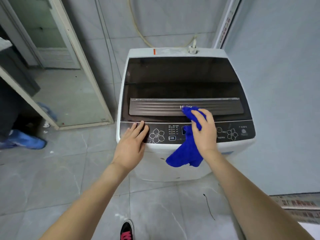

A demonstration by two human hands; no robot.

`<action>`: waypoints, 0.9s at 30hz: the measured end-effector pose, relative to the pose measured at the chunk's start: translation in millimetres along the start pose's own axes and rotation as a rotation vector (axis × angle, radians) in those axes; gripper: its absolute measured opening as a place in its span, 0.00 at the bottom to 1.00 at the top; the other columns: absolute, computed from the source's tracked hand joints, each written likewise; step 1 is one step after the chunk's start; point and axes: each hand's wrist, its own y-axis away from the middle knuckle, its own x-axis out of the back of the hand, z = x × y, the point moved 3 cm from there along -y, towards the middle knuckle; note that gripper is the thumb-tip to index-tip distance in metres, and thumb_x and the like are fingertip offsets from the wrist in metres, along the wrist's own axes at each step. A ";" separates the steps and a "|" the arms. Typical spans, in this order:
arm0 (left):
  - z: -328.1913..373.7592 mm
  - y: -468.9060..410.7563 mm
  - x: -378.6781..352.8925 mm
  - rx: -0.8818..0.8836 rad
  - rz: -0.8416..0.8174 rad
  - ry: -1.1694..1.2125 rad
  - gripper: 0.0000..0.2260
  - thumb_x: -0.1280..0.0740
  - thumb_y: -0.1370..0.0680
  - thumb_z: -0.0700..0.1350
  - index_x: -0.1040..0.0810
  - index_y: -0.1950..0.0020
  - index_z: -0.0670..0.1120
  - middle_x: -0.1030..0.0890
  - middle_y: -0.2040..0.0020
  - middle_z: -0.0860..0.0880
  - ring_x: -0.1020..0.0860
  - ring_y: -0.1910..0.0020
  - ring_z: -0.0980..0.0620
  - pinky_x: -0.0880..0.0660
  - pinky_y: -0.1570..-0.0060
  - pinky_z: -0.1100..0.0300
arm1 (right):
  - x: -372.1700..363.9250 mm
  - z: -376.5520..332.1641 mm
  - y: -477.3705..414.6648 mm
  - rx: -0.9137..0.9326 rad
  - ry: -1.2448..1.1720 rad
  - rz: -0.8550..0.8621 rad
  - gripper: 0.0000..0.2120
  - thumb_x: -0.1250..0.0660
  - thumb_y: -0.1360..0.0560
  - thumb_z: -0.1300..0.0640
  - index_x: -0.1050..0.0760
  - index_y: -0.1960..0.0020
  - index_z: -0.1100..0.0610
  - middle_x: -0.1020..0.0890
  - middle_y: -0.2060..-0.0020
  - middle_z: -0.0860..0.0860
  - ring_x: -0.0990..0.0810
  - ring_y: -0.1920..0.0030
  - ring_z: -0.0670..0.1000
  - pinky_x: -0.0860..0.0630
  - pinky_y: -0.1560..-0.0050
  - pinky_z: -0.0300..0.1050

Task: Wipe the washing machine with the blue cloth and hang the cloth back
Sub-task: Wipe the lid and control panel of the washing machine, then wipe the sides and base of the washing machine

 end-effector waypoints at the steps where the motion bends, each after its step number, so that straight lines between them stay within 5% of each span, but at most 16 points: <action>1: 3.5 2.8 -1.2 0.006 0.006 0.004 0.25 0.38 0.20 0.38 0.36 0.22 0.45 0.39 0.21 0.46 0.42 0.22 0.40 0.50 0.24 0.51 | 7.6 7.4 11.6 0.020 0.013 -0.009 0.22 0.37 0.22 0.65 0.29 0.31 0.48 0.33 0.31 0.44 0.35 0.34 0.39 0.38 0.37 0.31; 7: 4.5 14.3 -5.4 -0.037 0.094 0.006 0.20 0.40 0.18 0.40 0.32 0.24 0.45 0.35 0.23 0.46 0.39 0.23 0.41 0.44 0.24 0.46 | 33.5 39.3 43.4 0.186 0.033 0.040 0.20 0.35 0.23 0.65 0.26 0.32 0.54 0.31 0.33 0.48 0.31 0.33 0.47 0.34 0.33 0.37; 13: -7.5 20.7 -36.9 -0.175 0.414 -0.002 0.20 0.45 0.18 0.47 0.29 0.26 0.45 0.31 0.25 0.47 0.36 0.24 0.46 0.41 0.25 0.48 | 20.2 51.8 46.6 0.435 0.106 0.383 0.16 0.39 0.24 0.59 0.22 0.38 0.61 0.23 0.39 0.57 0.24 0.40 0.54 0.30 0.38 0.36; 20: -21.5 8.6 -68.7 -0.366 0.819 -0.093 0.18 0.42 0.19 0.45 0.22 0.33 0.42 0.22 0.34 0.46 0.26 0.32 0.42 0.32 0.33 0.45 | 7.5 65.1 48.6 0.607 0.034 0.640 0.14 0.36 0.26 0.62 0.19 0.42 0.60 0.21 0.42 0.54 0.23 0.43 0.47 0.30 0.41 0.33; 27: -33.3 10.6 -85.6 -0.481 1.011 -0.156 0.17 0.41 0.19 0.45 0.22 0.34 0.42 0.21 0.34 0.47 0.25 0.34 0.42 0.36 0.31 0.49 | -1.2 64.5 61.5 0.659 -0.051 0.770 0.14 0.34 0.26 0.63 0.19 0.42 0.55 0.21 0.44 0.50 0.25 0.44 0.42 0.33 0.42 0.29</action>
